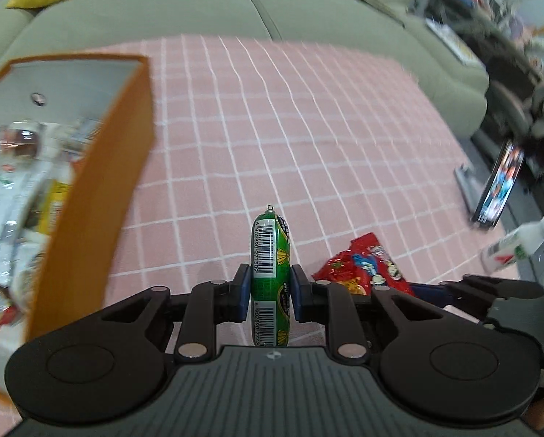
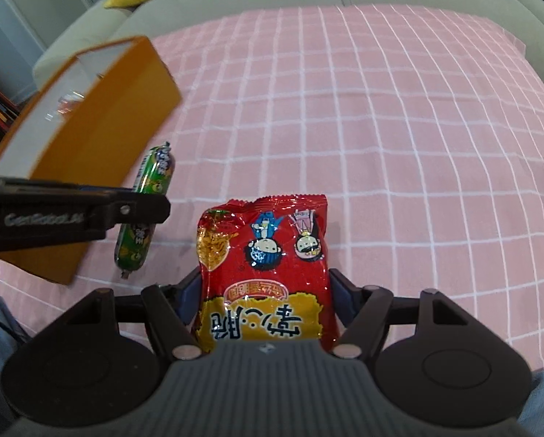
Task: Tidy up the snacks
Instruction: 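Carry the sausage stick and cracker bag over the box and lower them inside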
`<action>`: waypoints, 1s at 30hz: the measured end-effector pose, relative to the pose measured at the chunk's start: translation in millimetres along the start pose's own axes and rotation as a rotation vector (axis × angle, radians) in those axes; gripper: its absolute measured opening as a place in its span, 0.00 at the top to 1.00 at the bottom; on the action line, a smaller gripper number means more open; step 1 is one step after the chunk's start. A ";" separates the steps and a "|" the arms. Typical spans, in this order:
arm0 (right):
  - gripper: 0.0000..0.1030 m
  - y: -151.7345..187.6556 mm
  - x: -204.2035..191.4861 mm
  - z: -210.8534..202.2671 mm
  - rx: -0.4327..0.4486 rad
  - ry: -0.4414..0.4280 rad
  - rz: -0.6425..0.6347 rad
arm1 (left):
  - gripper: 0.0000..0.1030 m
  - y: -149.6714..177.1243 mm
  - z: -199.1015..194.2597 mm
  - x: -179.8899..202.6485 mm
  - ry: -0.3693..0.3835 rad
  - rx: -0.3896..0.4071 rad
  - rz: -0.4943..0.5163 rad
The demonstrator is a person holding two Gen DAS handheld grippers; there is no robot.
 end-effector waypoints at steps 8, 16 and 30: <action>0.34 -46.9 -58.3 -20.5 0.098 -0.102 -0.020 | 0.77 -32.0 -55.8 -28.5 -0.026 0.137 -0.047; 0.34 -100.2 -123.4 -28.5 0.190 -0.189 -0.106 | 0.76 -72.1 -101.9 -72.6 -0.085 0.262 -0.057; 0.34 -151.9 -217.6 1.5 0.226 -0.280 -0.389 | 0.76 -104.3 -105.0 -156.2 -0.244 0.234 -0.051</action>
Point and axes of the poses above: each gripper's, at about its wrist camera, not at the fingertips, and z roughly the way its jaws point, x to its right, y to its underside, the point moved 8 cm from there along z, roughly the way its jaws point, and after that the axes turned 10 degrees about x, right-handed, at the moved point
